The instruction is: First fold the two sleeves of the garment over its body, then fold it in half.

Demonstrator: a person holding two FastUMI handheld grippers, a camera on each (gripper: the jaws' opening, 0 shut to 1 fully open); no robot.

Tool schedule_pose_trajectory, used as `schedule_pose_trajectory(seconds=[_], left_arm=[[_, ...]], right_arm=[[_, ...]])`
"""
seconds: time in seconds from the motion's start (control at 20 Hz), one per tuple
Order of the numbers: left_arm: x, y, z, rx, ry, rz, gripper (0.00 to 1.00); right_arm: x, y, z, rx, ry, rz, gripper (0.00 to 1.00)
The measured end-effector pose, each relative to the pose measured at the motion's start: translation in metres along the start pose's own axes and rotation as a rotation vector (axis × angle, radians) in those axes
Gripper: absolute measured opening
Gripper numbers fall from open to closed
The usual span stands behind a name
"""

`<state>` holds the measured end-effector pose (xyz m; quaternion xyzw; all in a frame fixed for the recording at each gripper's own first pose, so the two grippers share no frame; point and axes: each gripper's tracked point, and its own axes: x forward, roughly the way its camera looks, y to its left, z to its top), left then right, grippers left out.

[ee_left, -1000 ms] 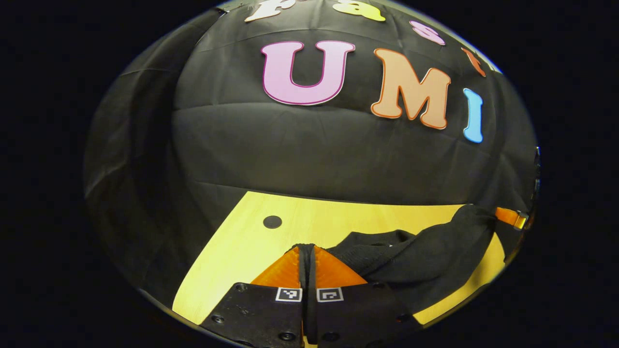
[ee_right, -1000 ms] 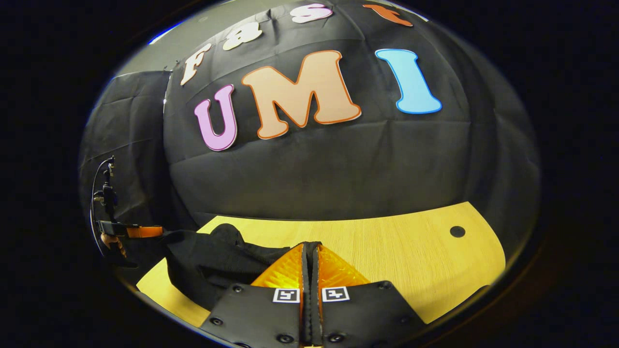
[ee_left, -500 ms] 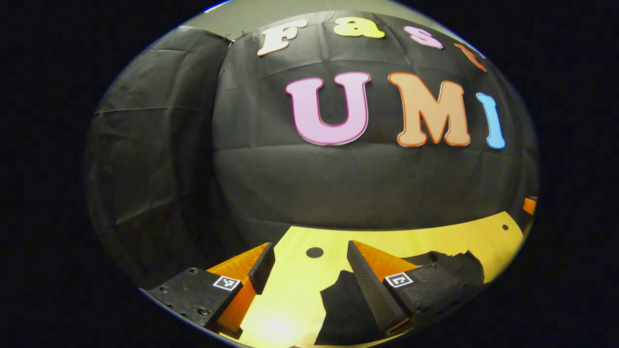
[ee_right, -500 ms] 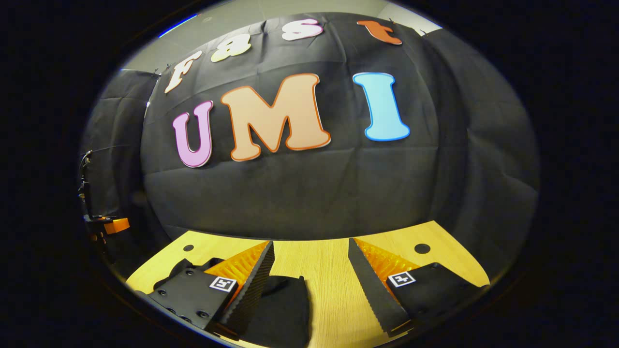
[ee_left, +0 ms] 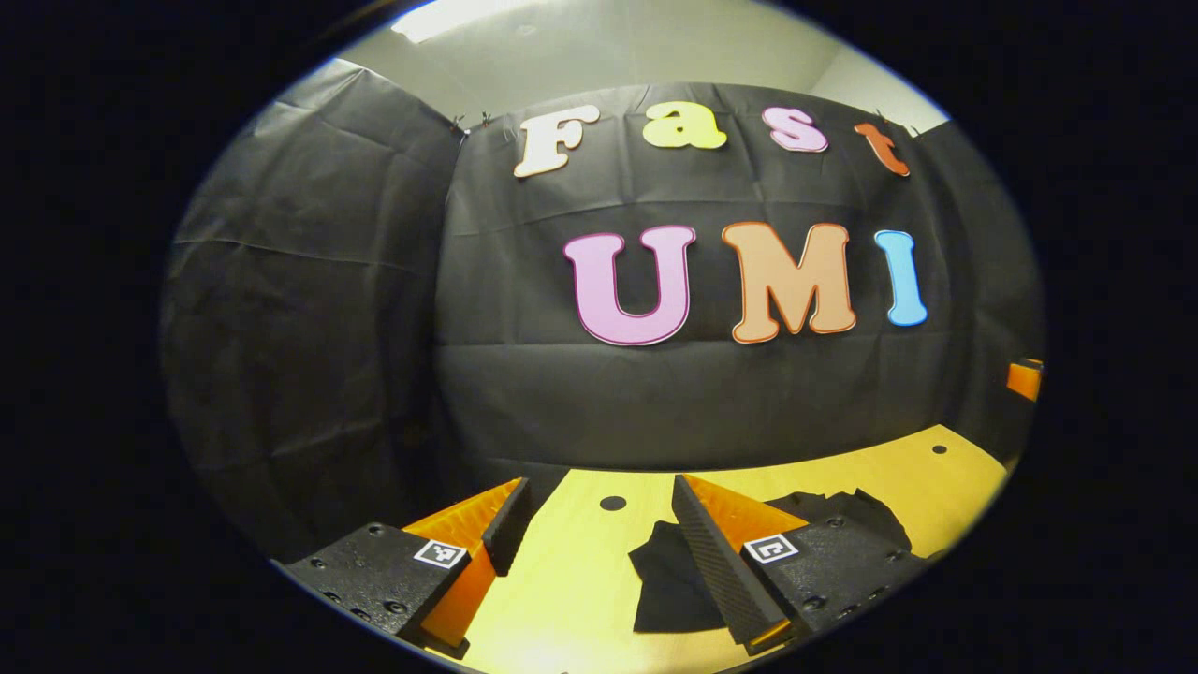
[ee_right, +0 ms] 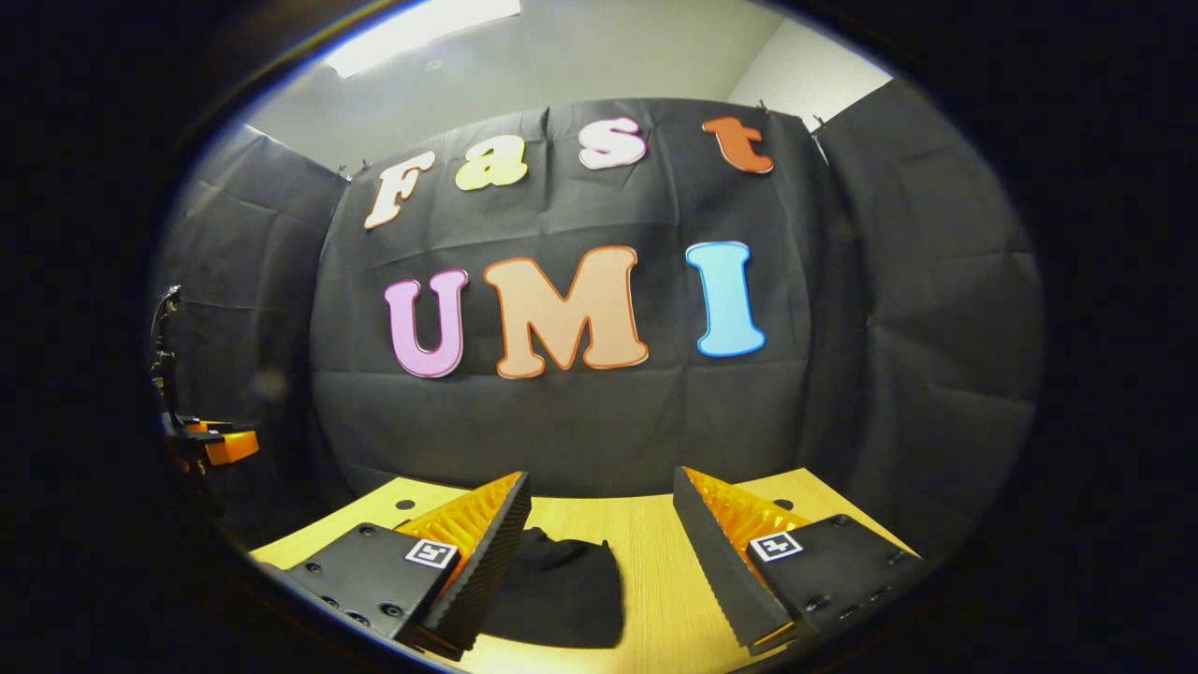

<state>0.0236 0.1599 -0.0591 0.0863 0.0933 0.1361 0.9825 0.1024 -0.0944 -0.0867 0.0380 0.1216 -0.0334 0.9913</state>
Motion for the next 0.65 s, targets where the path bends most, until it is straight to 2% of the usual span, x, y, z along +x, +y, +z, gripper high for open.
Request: schedule_pose_trajectory(seconds=[0.05,0.1,0.3,0.35,0.4,0.5,0.55,0.6,0.65], left_arm=[[-0.018,0.004,0.005,0.011,-0.022,0.001,0.96],[-0.036,0.010,0.013,0.022,-0.050,0.002,0.96],[-0.087,0.018,0.033,0.022,-0.116,-0.029,0.96],[-0.097,0.019,0.037,0.019,-0.125,-0.038,0.96],[-0.105,0.020,0.039,0.017,-0.132,-0.044,0.91],[-0.116,0.022,0.040,0.017,-0.136,-0.049,0.91],[-0.121,0.024,0.040,0.017,-0.139,-0.049,0.91],[-0.125,0.026,0.041,0.015,-0.140,-0.051,0.91],[-0.128,0.027,0.039,0.012,-0.138,-0.052,0.96]], right_arm=[[-0.018,0.005,0.001,0.011,-0.011,-0.001,0.93],[-0.037,0.010,0.001,0.015,-0.019,0.000,0.97],[-0.091,0.027,0.004,0.005,-0.032,0.006,0.96],[-0.101,0.032,0.005,0.003,-0.037,0.011,0.93],[-0.110,0.035,0.007,-0.001,-0.040,0.014,0.96],[-0.125,0.043,0.008,-0.007,-0.043,0.027,0.94],[-0.130,0.045,0.009,-0.012,-0.043,0.031,0.97],[-0.136,0.046,0.008,-0.017,-0.043,0.032,0.94],[-0.139,0.048,0.008,-0.021,-0.042,0.032,0.97]])
